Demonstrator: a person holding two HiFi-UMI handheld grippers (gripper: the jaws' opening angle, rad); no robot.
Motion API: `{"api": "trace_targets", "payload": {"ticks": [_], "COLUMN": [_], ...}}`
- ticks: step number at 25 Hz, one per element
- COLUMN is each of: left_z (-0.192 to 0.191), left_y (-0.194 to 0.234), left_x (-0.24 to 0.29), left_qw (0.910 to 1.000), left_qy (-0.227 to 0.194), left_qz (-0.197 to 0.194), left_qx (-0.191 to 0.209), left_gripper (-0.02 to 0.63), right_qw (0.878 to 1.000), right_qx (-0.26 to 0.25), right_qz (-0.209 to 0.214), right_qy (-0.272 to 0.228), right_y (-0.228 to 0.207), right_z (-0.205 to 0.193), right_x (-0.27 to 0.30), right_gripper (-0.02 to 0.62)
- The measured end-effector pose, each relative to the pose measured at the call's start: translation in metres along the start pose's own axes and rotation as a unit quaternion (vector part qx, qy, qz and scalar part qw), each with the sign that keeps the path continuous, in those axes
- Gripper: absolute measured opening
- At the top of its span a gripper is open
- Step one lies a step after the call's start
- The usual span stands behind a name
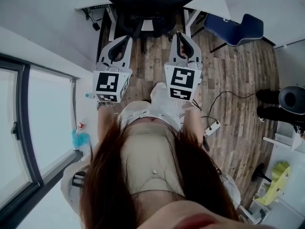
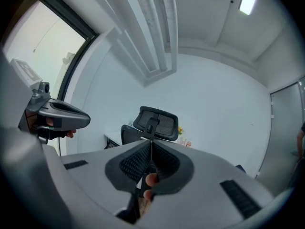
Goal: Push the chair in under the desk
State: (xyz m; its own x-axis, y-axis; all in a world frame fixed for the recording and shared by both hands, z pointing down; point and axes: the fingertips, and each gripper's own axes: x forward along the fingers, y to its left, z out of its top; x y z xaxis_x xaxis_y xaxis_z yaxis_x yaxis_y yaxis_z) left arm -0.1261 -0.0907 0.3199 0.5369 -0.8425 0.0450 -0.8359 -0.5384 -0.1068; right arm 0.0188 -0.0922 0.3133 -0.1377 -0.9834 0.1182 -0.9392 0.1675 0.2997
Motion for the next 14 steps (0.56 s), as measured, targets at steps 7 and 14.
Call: {"api": "trace_targets", "payload": {"ticks": [7,14], "left_z": [-0.0012,0.0008], "left_y": [-0.0018,-0.0036], "left_x": [-0.0001,-0.0006], "left_qw": [1.0,0.9999], "left_qy": [-0.007,-0.004], "left_qz": [0.0,-0.012], "left_qx": [-0.006,-0.01], "left_gripper": [0.004,0.005], "right_qw": [1.0,1.0], "right_qx": [-0.015,-0.026], "right_qz": [0.0,0.007], "right_qy": [0.003,0.008], "right_y": [0.0026,0.0069], "right_z": [-0.0002,0.0018], "right_x": [0.0006,0.0025], "right_gripper": [0.029,0.029]}}
